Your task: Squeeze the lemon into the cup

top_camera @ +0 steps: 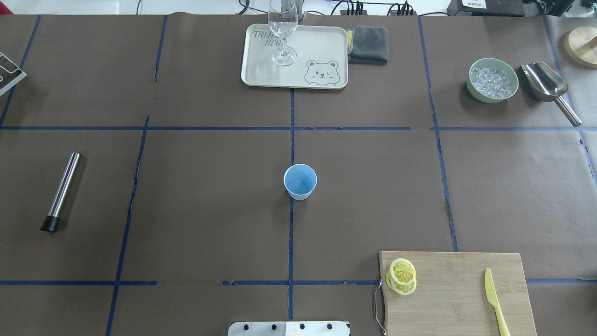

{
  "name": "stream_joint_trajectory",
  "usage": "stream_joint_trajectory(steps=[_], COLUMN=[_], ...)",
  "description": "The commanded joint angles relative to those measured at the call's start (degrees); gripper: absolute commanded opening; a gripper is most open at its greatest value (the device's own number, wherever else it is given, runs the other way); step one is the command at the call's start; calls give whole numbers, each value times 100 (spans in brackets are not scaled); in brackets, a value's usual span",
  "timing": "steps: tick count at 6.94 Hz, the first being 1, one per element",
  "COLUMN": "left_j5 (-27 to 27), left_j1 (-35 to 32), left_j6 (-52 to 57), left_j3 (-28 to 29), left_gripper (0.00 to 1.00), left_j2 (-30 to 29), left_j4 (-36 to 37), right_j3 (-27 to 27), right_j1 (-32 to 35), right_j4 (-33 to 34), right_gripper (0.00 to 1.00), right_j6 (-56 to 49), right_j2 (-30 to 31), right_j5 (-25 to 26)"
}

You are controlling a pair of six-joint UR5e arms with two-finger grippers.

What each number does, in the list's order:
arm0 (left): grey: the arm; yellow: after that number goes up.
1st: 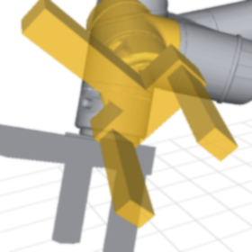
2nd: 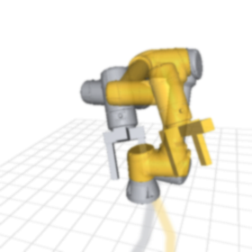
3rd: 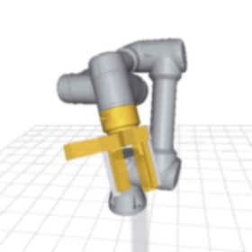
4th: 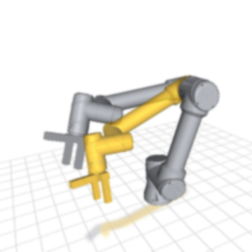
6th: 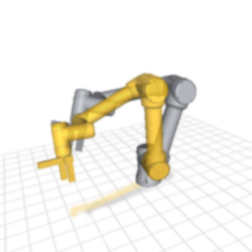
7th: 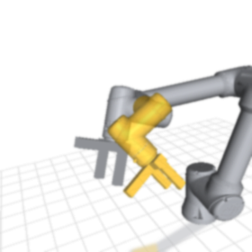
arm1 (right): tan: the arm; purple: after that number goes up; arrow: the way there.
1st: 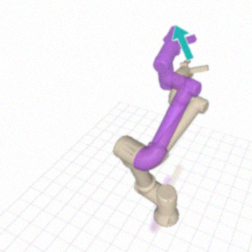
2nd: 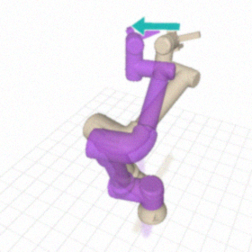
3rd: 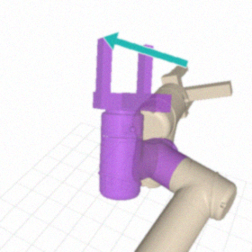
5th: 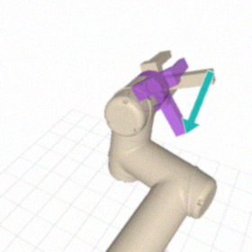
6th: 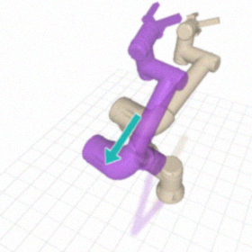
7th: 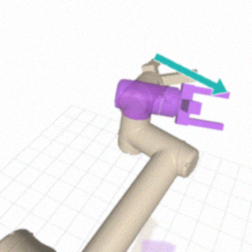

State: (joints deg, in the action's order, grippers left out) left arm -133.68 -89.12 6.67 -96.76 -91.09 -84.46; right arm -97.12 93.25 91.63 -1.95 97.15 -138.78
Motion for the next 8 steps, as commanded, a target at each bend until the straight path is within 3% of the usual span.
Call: stream_joint_trajectory(steps=[1, 4, 7, 8], left_j5=[0, 0, 0, 0], left_j1=[0, 0, 0, 0], left_j6=[1, 1, -34, -25], left_j3=[-70, -97, -368, -448], left_gripper=[100, 100, 100, 100], left_j2=[-14, -22, -23, -31], left_j4=[0, 0, -264, -281], right_j3=[-27, -192, -1640, -1983], right_j1=[0, -17, -1480, -2016], right_j4=[-14, -75, -154, -215], right_gripper=[100, 100, 100, 100], right_j6=[-59, 341, 2551, 3229], right_j2=[-46, -274, -336, -363], right_j5=[70, 97, 289, 612])
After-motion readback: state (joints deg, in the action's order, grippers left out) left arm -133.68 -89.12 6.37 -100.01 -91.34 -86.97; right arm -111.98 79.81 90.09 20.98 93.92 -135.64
